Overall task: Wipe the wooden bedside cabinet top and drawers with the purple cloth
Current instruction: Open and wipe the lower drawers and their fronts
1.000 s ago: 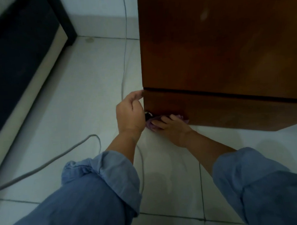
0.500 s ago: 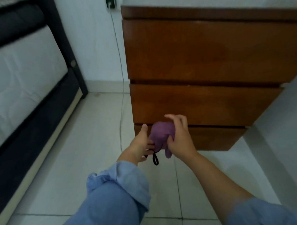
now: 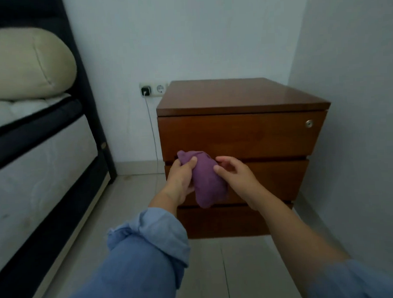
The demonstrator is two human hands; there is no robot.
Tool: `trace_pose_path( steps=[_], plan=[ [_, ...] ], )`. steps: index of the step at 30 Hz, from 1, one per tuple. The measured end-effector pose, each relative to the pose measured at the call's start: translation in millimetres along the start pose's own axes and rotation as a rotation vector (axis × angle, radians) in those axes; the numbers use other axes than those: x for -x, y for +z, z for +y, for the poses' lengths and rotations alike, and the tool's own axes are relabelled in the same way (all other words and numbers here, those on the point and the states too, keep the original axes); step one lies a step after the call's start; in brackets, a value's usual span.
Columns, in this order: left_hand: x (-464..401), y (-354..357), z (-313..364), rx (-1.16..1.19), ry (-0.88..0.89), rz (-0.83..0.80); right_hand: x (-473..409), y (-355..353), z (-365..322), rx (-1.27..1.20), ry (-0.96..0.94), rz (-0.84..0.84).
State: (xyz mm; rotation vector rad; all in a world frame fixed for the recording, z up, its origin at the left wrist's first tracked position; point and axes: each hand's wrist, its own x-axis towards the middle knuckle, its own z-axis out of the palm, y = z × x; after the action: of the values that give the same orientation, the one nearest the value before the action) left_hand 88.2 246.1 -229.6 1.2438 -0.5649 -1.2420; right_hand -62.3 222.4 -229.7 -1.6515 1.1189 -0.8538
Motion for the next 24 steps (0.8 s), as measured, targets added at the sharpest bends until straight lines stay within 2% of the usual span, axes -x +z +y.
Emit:
trace_pose_path(
  steps=[2, 5, 7, 9, 16, 18, 21, 24],
  plan=[
    [4, 11, 16, -0.027, 0.094, -0.042, -2, -8, -16, 0.120, -0.042, 0.024],
    [9, 26, 39, -0.057, 0.196, -0.079, -9, -22, -42, -0.011, -0.059, 0.068],
    [10, 34, 52, -0.100, 0.242, -0.100, -15, -31, -59, -0.107, -0.001, 0.012],
    [11, 42, 62, -0.155, 0.289, -0.118, -21, -39, -71, -0.081, 0.010, -0.027],
    [-6, 80, 99, -0.374, 0.476, 0.001, -46, -75, -103, -0.263, -0.008, 0.063],
    [-15, 99, 111, -0.400, 0.479, -0.005, -57, -89, -110, -0.306, -0.042, 0.096],
    [-28, 134, 128, -0.319, 0.370, -0.137, -77, -116, -120, -0.295, -0.109, 0.214],
    [-41, 173, 142, -0.275, 0.306, -0.234, -98, -150, -131, -0.253, -0.094, 0.282]
  ],
)
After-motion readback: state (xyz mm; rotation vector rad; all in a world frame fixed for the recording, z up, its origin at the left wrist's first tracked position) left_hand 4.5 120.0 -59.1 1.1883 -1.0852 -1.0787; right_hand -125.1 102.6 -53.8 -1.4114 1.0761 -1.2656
